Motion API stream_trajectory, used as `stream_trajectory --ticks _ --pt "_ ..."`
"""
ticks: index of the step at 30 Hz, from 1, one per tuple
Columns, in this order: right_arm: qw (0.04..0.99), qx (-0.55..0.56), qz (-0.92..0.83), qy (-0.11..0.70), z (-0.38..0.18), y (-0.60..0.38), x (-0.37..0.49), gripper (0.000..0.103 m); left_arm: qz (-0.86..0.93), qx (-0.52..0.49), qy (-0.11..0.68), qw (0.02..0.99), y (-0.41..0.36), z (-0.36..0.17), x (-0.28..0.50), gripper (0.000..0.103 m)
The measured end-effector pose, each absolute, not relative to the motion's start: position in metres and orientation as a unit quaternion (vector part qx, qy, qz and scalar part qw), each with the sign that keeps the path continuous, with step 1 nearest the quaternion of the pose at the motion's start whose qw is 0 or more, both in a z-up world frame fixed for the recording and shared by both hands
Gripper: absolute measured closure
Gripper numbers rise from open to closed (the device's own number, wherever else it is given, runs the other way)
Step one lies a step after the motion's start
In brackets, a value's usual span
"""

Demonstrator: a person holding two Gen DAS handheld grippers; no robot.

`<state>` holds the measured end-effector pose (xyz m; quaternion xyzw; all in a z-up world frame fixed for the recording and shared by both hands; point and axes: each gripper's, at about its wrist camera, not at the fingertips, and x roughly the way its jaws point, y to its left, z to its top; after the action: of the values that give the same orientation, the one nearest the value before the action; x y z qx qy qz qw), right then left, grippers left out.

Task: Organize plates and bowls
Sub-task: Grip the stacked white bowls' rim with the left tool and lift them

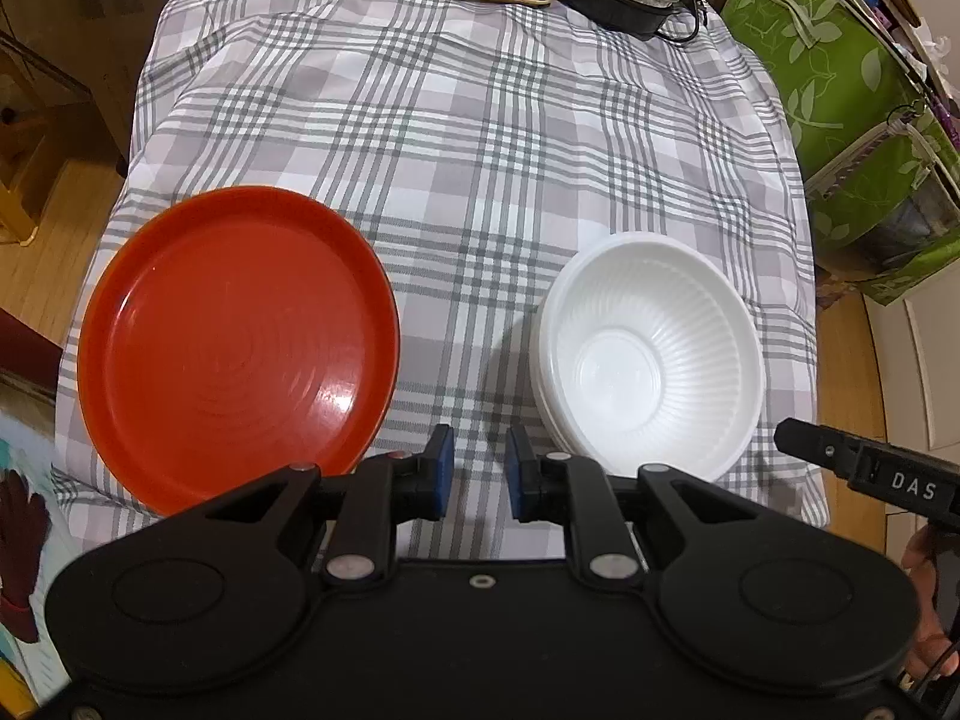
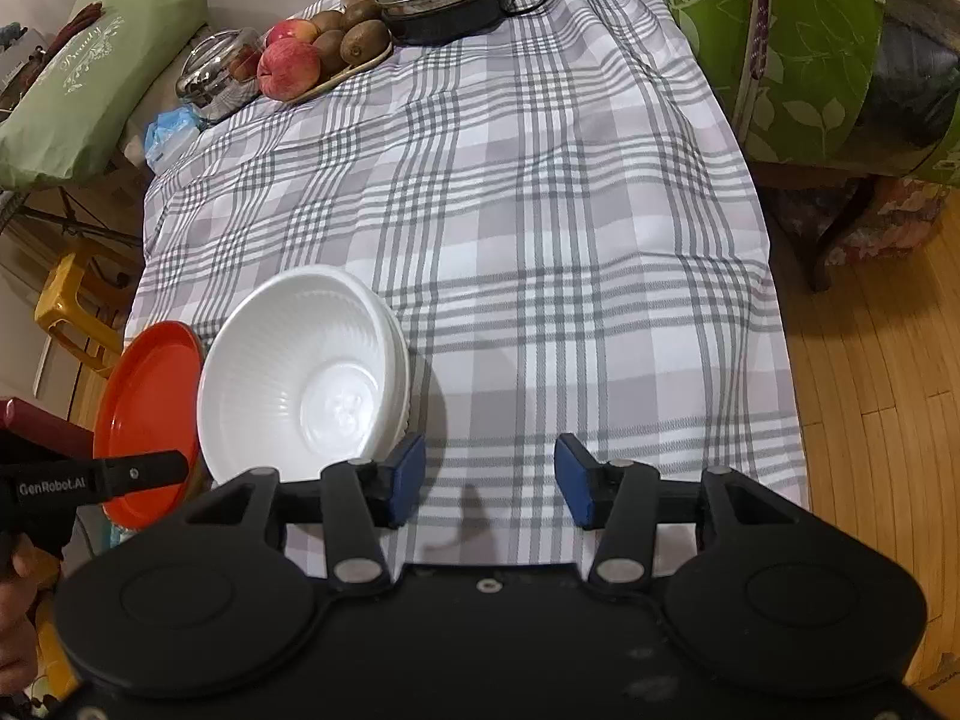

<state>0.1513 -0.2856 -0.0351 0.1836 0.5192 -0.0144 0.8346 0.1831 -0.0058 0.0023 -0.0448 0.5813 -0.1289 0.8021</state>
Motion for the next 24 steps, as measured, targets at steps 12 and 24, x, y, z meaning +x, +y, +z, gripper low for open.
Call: stream_trajectory --ticks 12,24 --pt "0.857 0.188 0.021 0.479 -0.012 -0.279 0.157 0.037 -0.146 -0.056 0.561 0.813 -0.011 0.017 0.19 0.079" --pt "0.846 0.178 0.027 0.501 -0.026 -0.264 0.2 0.042 -0.16 -0.057 0.566 0.806 -0.023 0.006 0.21 0.079"
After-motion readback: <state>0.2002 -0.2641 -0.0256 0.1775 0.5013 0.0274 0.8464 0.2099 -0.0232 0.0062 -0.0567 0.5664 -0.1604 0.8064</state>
